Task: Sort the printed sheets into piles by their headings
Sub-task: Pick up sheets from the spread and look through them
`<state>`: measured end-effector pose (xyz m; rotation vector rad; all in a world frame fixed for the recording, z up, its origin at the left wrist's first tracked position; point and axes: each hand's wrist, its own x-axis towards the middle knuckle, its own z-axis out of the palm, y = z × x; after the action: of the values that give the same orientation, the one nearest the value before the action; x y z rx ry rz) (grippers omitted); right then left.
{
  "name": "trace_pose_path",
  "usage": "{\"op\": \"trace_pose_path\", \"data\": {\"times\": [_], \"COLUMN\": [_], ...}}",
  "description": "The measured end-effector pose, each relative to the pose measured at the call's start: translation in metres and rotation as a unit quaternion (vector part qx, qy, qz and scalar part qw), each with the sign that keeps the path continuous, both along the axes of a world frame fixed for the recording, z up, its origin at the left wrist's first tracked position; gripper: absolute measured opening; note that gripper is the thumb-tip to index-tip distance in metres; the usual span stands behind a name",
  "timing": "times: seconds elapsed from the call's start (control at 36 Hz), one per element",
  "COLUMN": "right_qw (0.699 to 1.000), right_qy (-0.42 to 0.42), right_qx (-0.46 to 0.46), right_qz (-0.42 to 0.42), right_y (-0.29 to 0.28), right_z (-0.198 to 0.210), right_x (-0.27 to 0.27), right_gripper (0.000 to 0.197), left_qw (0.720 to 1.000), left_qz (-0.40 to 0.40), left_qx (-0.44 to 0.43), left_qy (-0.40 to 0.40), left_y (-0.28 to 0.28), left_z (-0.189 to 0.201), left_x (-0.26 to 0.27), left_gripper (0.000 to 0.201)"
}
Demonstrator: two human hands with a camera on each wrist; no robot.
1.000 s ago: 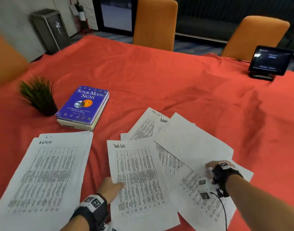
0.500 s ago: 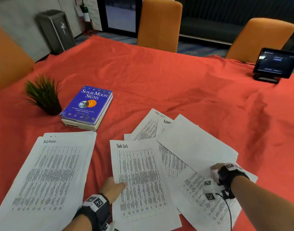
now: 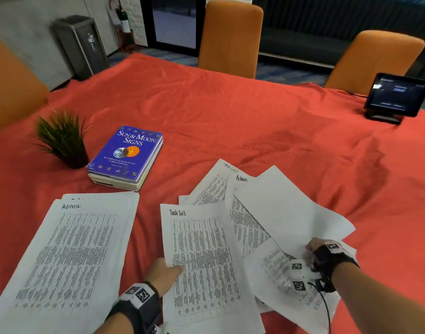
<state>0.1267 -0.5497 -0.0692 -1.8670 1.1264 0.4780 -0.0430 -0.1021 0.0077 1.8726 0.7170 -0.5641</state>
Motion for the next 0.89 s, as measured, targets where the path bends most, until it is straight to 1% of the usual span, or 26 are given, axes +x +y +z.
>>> {"op": "trace_pose_path", "data": {"times": [0.03, 0.08, 0.11, 0.14, 0.17, 0.22, 0.25, 0.31, 0.36, 0.39, 0.42, 0.44, 0.5, 0.53, 0.56, 0.61, 0.64, 0.67, 0.69, 0.72, 0.78, 0.81, 0.83, 0.86, 0.89], "right_qw": [1.000, 1.000, 0.999, 0.998, 0.994, 0.986, 0.980, 0.962, 0.920, 0.891, 0.862, 0.831, 0.778, 0.748, 0.710, 0.633, 0.596, 0.557, 0.523, 0.498, 0.449, 0.433, 0.423, 0.414, 0.407], "right_qy": [0.009, 0.003, -0.014, -0.046, -0.072, -0.124, -0.151, -0.224, -0.336, -0.389, -0.429, -0.459, -0.470, -0.467, -0.473, -0.476, -0.474, -0.471, -0.455, -0.422, -0.325, -0.294, -0.275, -0.263, -0.260], "right_qx": [-0.002, -0.025, -0.043, -0.053, -0.077, -0.103, -0.117, -0.137, -0.160, -0.164, -0.171, -0.169, -0.177, -0.192, -0.200, -0.217, -0.219, -0.214, -0.206, -0.202, -0.207, -0.209, -0.207, -0.209, -0.219], "right_qz": [0.010, -0.005, -0.003, 0.006, 0.026, 0.039, 0.049, 0.069, 0.122, 0.165, 0.211, 0.266, 0.377, 0.431, 0.481, 0.570, 0.610, 0.650, 0.690, 0.730, 0.806, 0.826, 0.839, 0.846, 0.848], "right_y": [0.020, 0.057, 0.063, 0.067, 0.068, 0.064, 0.065, 0.072, 0.090, 0.099, 0.110, 0.120, 0.142, 0.156, 0.168, 0.190, 0.197, 0.202, 0.206, 0.208, 0.213, 0.216, 0.219, 0.222, 0.223], "right_z": [0.026, 0.083, 0.093, 0.105, 0.112, 0.117, 0.123, 0.131, 0.143, 0.146, 0.151, 0.152, 0.150, 0.149, 0.145, 0.133, 0.126, 0.117, 0.110, 0.104, 0.091, 0.085, 0.081, 0.079, 0.076], "right_x": [-0.013, -0.031, -0.033, -0.035, -0.035, -0.031, -0.033, -0.039, -0.052, -0.059, -0.068, -0.078, -0.100, -0.113, -0.125, -0.148, -0.158, -0.167, -0.176, -0.184, -0.197, -0.201, -0.203, -0.204, -0.203], "right_gripper": [0.039, 0.028, 0.024, 0.024, 0.029, 0.042, 0.041, 0.028, 0.018, 0.015, 0.017, 0.023, 0.041, 0.050, 0.055, 0.060, 0.059, 0.054, 0.048, 0.050, 0.071, 0.073, 0.071, 0.067, 0.063], "left_qw": [1.000, 1.000, 1.000, 1.000, 1.000, 1.000, 1.000, 0.999, 0.999, 0.999, 0.999, 0.999, 0.999, 1.000, 1.000, 0.999, 0.998, 0.997, 0.995, 0.992, 0.982, 0.976, 0.971, 0.972, 0.976], "left_qz": [0.001, -0.005, -0.006, -0.005, -0.003, 0.002, 0.003, 0.001, 0.005, 0.009, 0.012, 0.010, 0.013, 0.015, 0.022, 0.030, 0.038, 0.051, 0.068, 0.093, 0.145, 0.164, 0.174, 0.163, 0.142], "left_qx": [-0.005, -0.004, -0.004, -0.006, -0.008, -0.015, -0.016, -0.020, -0.022, -0.017, -0.011, -0.008, -0.005, -0.008, -0.016, -0.022, -0.034, -0.052, -0.070, -0.086, -0.118, -0.140, -0.162, -0.169, -0.163], "left_qy": [-0.001, 0.000, -0.004, -0.008, -0.014, -0.021, -0.026, -0.031, -0.039, -0.045, -0.049, -0.050, -0.033, -0.020, -0.009, 0.016, 0.022, 0.021, 0.019, 0.020, 0.019, 0.014, 0.004, -0.002, -0.001], "left_y": [0.000, -0.001, -0.001, 0.000, 0.000, 0.003, 0.006, 0.009, 0.012, 0.013, 0.014, 0.015, 0.017, 0.018, 0.019, 0.023, 0.024, 0.025, 0.025, 0.026, 0.029, 0.031, 0.034, 0.037, 0.035], "left_z": [0.000, 0.001, 0.001, 0.001, 0.001, 0.005, 0.005, 0.006, 0.006, 0.006, 0.005, 0.008, 0.006, 0.004, 0.007, 0.003, 0.002, 0.001, 0.003, 0.005, 0.000, -0.001, -0.007, -0.012, -0.009], "left_x": [0.001, 0.002, 0.002, 0.002, 0.002, 0.003, 0.002, 0.003, 0.004, 0.004, 0.004, 0.004, 0.003, 0.003, 0.002, 0.003, 0.004, 0.005, 0.005, 0.004, 0.003, 0.002, 0.001, 0.000, -0.001], "left_gripper": [0.010, 0.005, 0.009, 0.013, 0.015, 0.016, 0.016, 0.016, 0.017, 0.018, 0.018, 0.018, 0.015, 0.010, 0.005, 0.026, 0.038, 0.046, 0.049, 0.054, 0.076, 0.086, 0.091, 0.091, 0.087]}}
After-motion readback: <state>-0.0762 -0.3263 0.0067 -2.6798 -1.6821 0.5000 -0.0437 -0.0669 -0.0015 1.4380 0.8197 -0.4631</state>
